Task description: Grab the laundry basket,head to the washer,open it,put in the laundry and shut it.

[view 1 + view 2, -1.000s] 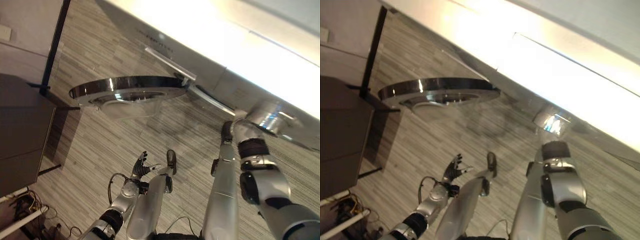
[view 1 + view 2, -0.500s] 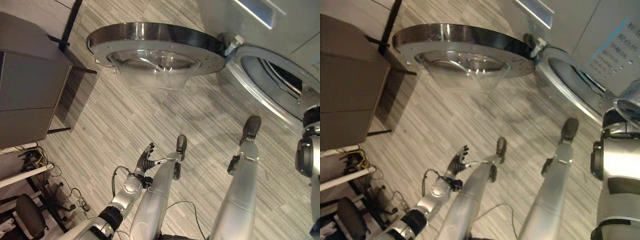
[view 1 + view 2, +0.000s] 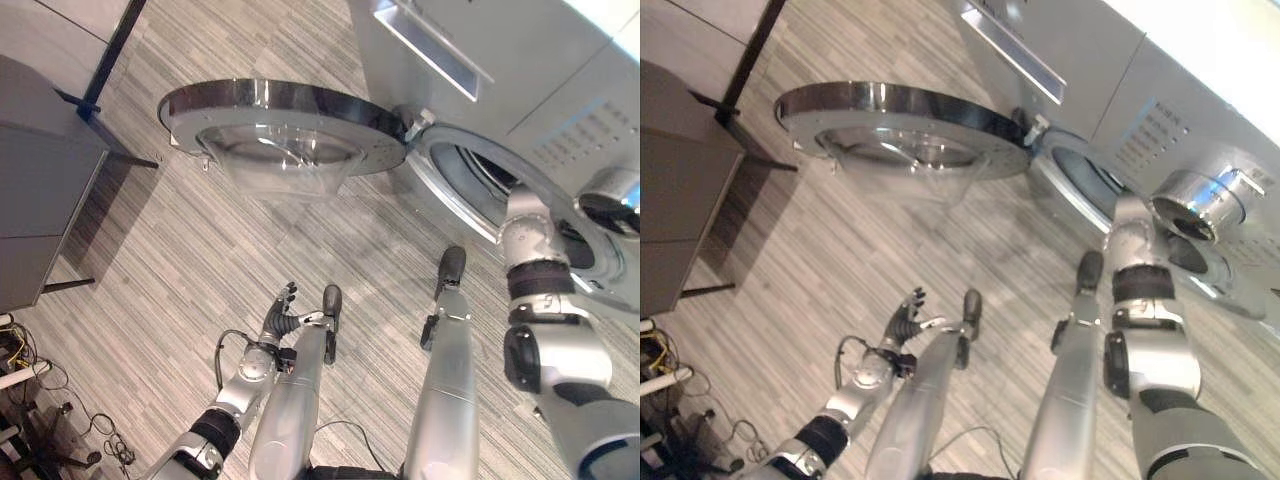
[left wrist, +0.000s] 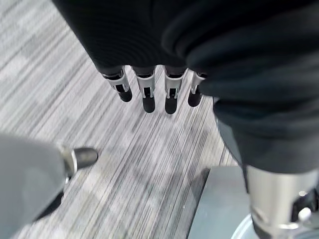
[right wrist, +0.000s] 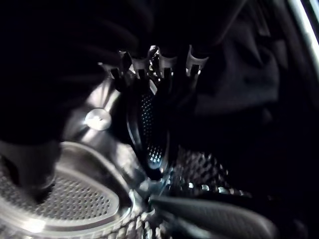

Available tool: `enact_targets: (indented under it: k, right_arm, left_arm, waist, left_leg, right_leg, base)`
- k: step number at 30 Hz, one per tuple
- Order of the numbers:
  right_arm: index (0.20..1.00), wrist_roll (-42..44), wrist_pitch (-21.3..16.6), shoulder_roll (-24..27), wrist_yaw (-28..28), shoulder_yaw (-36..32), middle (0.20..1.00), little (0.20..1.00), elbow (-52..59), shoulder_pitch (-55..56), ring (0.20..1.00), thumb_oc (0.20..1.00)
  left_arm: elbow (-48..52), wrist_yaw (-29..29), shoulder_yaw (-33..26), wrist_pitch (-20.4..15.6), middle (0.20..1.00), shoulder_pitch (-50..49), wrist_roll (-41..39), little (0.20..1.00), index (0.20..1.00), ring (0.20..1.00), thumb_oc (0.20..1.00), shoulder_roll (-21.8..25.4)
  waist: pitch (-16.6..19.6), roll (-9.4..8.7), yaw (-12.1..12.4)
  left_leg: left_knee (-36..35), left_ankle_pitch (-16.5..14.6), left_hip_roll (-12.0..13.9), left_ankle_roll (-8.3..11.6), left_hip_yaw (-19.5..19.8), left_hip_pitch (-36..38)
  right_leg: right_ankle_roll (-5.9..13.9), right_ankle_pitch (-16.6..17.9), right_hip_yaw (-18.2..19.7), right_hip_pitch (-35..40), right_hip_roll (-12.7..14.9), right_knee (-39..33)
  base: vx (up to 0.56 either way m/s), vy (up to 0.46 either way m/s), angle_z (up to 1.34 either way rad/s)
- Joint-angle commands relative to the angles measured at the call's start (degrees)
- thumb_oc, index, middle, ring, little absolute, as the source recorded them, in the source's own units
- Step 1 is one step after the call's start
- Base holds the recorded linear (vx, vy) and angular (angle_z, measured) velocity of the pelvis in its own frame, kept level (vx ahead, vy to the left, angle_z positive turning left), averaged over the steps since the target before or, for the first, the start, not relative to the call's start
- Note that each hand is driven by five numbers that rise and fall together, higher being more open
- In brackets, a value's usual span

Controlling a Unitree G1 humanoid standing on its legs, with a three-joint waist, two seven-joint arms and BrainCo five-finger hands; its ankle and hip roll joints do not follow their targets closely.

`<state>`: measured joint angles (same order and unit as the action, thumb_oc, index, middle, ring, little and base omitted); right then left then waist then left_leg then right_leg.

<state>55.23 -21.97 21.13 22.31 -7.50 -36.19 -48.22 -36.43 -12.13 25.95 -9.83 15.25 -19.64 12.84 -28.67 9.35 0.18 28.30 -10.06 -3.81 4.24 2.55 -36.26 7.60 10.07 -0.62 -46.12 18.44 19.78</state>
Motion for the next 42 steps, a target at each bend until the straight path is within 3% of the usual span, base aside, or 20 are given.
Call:
enact_targets:
  k: [1, 2, 5, 7, 8, 9, 10, 14, 18, 24, 25, 26, 27, 29, 33, 34, 37, 42]
  right_arm:
    - [1.000, -7.34, -3.33, -3.34, -5.77, 5.04, 1.000, 1.000, 13.48, 7.96, 1.000, 1.000]
    - [1.000, -6.95, -1.80, -6.66, -7.68, 7.14, 1.000, 1.000, 14.56, 13.93, 1.000, 1.000]
    - [1.000, -7.13, 0.88, -8.60, -9.62, 10.09, 1.000, 1.000, 13.35, 21.02, 1.000, 1.000]
    - [1.000, -8.29, 2.72, -8.69, -10.15, 11.42, 1.000, 1.000, 13.69, 24.40, 1.000, 1.000]
    - [1.000, -10.85, 5.53, -8.96, -11.39, 13.69, 1.000, 1.000, 12.47, 29.86, 1.000, 1.000]
    - [1.000, -10.86, 5.54, -8.97, -11.37, 13.71, 1.000, 1.000, 12.51, 29.90, 1.000, 1.000]
    - [1.000, -14.60, 8.52, -8.44, -12.53, 16.00, 1.000, 1.000, 11.20, 34.69, 1.000, 1.000]
    - [1.000, -20.54, 14.09, -6.60, -15.93, 18.64, 1.000, 1.000, 11.47, 45.02, 1.000, 1.000]
    - [1.000, -20.02, 15.72, -7.08, -17.17, 16.29, 1.000, 1.000, 11.49, 50.47, 1.000, 1.000]
    - [1.000, -21.81, 15.45, -6.06, -15.44, 5.50, 1.000, 1.000, 15.76, 57.55, 1.000, 1.000]
    - [1.000, -23.69, 14.52, -4.36, -13.02, -0.12, 1.000, 1.000, 17.74, 57.56, 1.000, 1.000]
    - [1.000, -23.69, 14.54, -4.39, -13.01, -0.11, 1.000, 1.000, 17.76, 57.55, 1.000, 1.000]
    - [1.000, -24.61, 12.56, -2.95, -8.92, -6.03, 1.000, 1.000, 21.10, 56.16, 1.000, 1.000]
    - [1.000, -25.91, 11.83, -1.80, -7.47, -8.70, 1.000, 1.000, 24.23, 55.61, 1.000, 1.000]
    - [1.000, -33.25, 8.43, 4.92, -2.40, -16.34, 1.000, 1.000, 36.25, 51.41, 1.000, 1.000]
    - [1.000, -37.71, 7.66, 8.81, -1.11, -19.55, 1.000, 1.000, 42.08, 49.63, 1.000, 1.000]
    - [1.000, -40.76, 6.91, 12.80, 0.10, -21.64, 1.000, 1.000, 46.26, 46.90, 1.000, 1.000]
    - [1.000, -46.34, 7.06, 26.97, 0.22, -20.14, 1.000, 1.000, 46.38, 37.54, 1.000, 1.000]
  left_arm:
    - [-0.74, 0.40, -0.94, -0.40, 1.000, -5.78, 2.00, 1.000, 1.000, 1.000, 1.000, 1.73]
    - [-1.15, 0.64, -1.50, -0.02, 1.000, -6.81, 1.95, 1.000, 1.000, 1.000, 1.000, 1.11]
    - [-1.56, 0.80, -2.58, 0.35, 1.000, -7.92, 2.30, 1.000, 1.000, 1.000, 1.000, 0.79]
    - [-1.52, 0.92, -2.97, 0.54, 1.000, -8.67, 2.47, 1.000, 1.000, 1.000, 1.000, 0.79]
    - [-1.94, 1.00, -4.04, 0.77, 1.000, -9.59, 3.21, 1.000, 1.000, 1.000, 1.000, 0.90]
    - [-1.92, 1.00, -4.05, 0.77, 1.000, -9.62, 3.22, 1.000, 1.000, 1.000, 1.000, 0.90]
    - [-2.21, 0.89, -5.22, 0.97, 1.000, -10.64, 3.50, 1.000, 1.000, 1.000, 1.000, 1.10]
    - [-4.57, 1.07, -8.29, 1.72, 1.000, -12.47, 4.63, 1.000, 1.000, 1.000, 1.000, 2.03]
    - [-6.62, 1.01, -10.16, 2.47, 1.000, -13.35, 5.09, 1.000, 1.000, 1.000, 1.000, 1.75]
    - [-11.32, 0.78, -13.71, 3.39, 1.000, -14.61, 6.49, 1.000, 1.000, 1.000, 1.000, 0.86]
    - [-11.94, 0.92, -14.98, 3.73, 1.000, -14.88, 7.07, 1.000, 1.000, 1.000, 1.000, 0.64]
    - [-11.94, 0.92, -14.99, 3.73, 1.000, -14.87, 7.07, 1.000, 1.000, 1.000, 1.000, 0.66]
    - [-12.05, 1.43, -15.93, 4.07, 1.000, -15.17, 7.40, 1.000, 1.000, 1.000, 1.000, -0.08]
    - [-12.65, 1.87, -16.29, 4.18, 1.000, -14.90, 7.74, 1.000, 1.000, 1.000, 1.000, -0.41]
    - [-16.65, 3.10, -16.35, 4.40, 1.000, -14.00, 10.00, 1.000, 1.000, 1.000, 1.000, -1.90]
    - [-18.16, 3.62, -16.19, 4.66, 1.000, -13.67, 10.86, 1.000, 1.000, 1.000, 1.000, -2.44]
    - [-19.75, 4.07, -16.01, 4.81, 1.000, -13.37, 11.10, 1.000, 1.000, 1.000, 1.000, -2.92]
    - [-23.36, 5.45, -14.66, 4.50, 1.000, -13.08, 13.26, 1.000, 1.000, 1.000, 1.000, -3.09]
  waist:
    - [3.77, -1.57, -0.92]
    - [3.71, -2.32, -1.57]
    - [3.79, -3.59, -2.50]
    - [3.76, -4.17, -3.00]
    - [4.15, -5.47, -3.72]
    - [4.09, -5.46, -3.75]
    - [4.55, -6.75, -4.39]
    - [7.60, -9.87, -5.77]
    - [10.02, -10.87, -6.79]
    - [15.44, -11.96, -10.21]
    - [16.75, -11.57, -11.25]
    - [16.86, -11.76, -11.29]
    - [18.08, -11.15, -11.87]
    - [18.78, -11.15, -12.10]
    - [21.21, -10.73, -12.51]
    - [22.29, -10.52, -12.28]
    - [23.39, -10.83, -11.83]
    - [25.29, -11.61, -9.44]
  left_leg:
    - [-1.32, -5.28, 2.80, 0.32, -1.12, 6.07]
    - [-1.53, -5.37, 2.79, 0.26, -1.49, 7.57]
    - [-1.83, -5.63, 2.73, 0.21, -1.90, 9.93]
    - [-1.79, -5.80, 2.78, 0.09, -2.14, 10.93]
    - [-1.89, -6.22, 3.09, 0.03, -2.58, 12.99]
    - [-1.94, -6.21, 3.09, 0.03, -2.56, 13.11]
    - [-1.73, -6.80, 3.50, -0.01, -3.01, 15.25]
    - [-2.16, -8.30, 3.89, -0.55, -4.24, 20.98]
    - [-3.29, -9.07, 3.97, -1.30, -5.29, 24.43]
    - [-9.42, -8.32, 4.70, -1.90, -7.69, 32.24]
    - [-11.71, -8.28, 5.28, -1.89, -8.29, 35.19]
    - [-11.90, -8.02, 5.06, -1.91, -8.30, 35.12]
    - [-14.09, -8.06, 5.76, -1.91, -8.57, 37.85]
    - [-15.63, -7.69, 5.77, -1.95, -8.72, 39.11]
    - [-20.93, -6.68, 6.72, -1.81, -9.10, 43.66]
    - [-22.85, -6.29, 7.52, -1.60, -8.86, 45.16]
    - [-24.60, -5.12, 7.83, -1.37, -8.41, 45.71]
    - [-27.05, -3.34, 9.41, -0.33, -7.07, 46.43]
  right_leg:
    - [3.72, -2.16, 0.68, 3.59, 3.35, -4.95]
    - [3.69, -1.46, 0.33, 5.92, 3.90, -6.54]
    - [3.82, -0.66, -0.06, 9.05, 4.27, -8.51]
    - [3.76, -0.35, -0.14, 10.29, 4.43, -9.22]
    - [3.93, 0.23, -0.57, 12.88, 4.76, -10.87]
    - [3.94, 0.25, -0.62, 13.03, 4.76, -10.93]
    - [4.18, 0.88, -0.84, 15.81, 5.23, -12.30]
    - [4.55, 1.56, -0.78, 21.61, 5.16, -15.35]
    - [4.93, 1.51, -0.21, 24.08, 4.56, -16.92]
    - [5.69, 1.01, 0.46, 27.36, 3.30, -17.79]
    - [5.85, 0.40, 0.75, 28.38, 2.29, -17.26]
    - [5.86, 0.52, 0.84, 28.23, 2.48, -17.32]
    - [6.04, -0.22, 0.91, 29.10, 1.41, -16.81]
    - [6.17, -0.30, 1.26, 29.28, 1.13, -16.75]
    - [6.50, -0.83, 1.51, 30.42, -0.55, -16.74]
    - [6.61, -1.19, 1.22, 31.14, -1.33, -16.82]
    - [6.61, -0.97, 1.09, 31.18, -1.57, -17.04]
    - [6.13, -1.62, -0.34, 32.35, -2.55, -17.32]
  base:
    - [0.00, 0.107, -0.04]
    - [0.00, 0.084, -0.02]
    - [0.03, 0.091, -0.03]
    - [0.03, 0.065, -0.17]
    - [0.02, 0.037, -0.21]
    - [0.05, 0.095, -0.09]
    - [0.06, 0.070, 0.01]
    - [0.11, 0.086, -0.13]
    - [0.09, 0.061, -0.33]
    - [0.13, 0.041, -0.30]
    - [0.14, 0.006, -0.39]
    - [0.18, -0.003, -0.34]
    - [0.08, -0.010, -0.19]
    - [0.11, -0.015, -0.16]
    - [0.13, -0.041, -0.15]
    - [0.16, -0.073, -0.19]
    - [0.06, -0.057, -0.05]
    - [0.05, -0.081, 0.05]
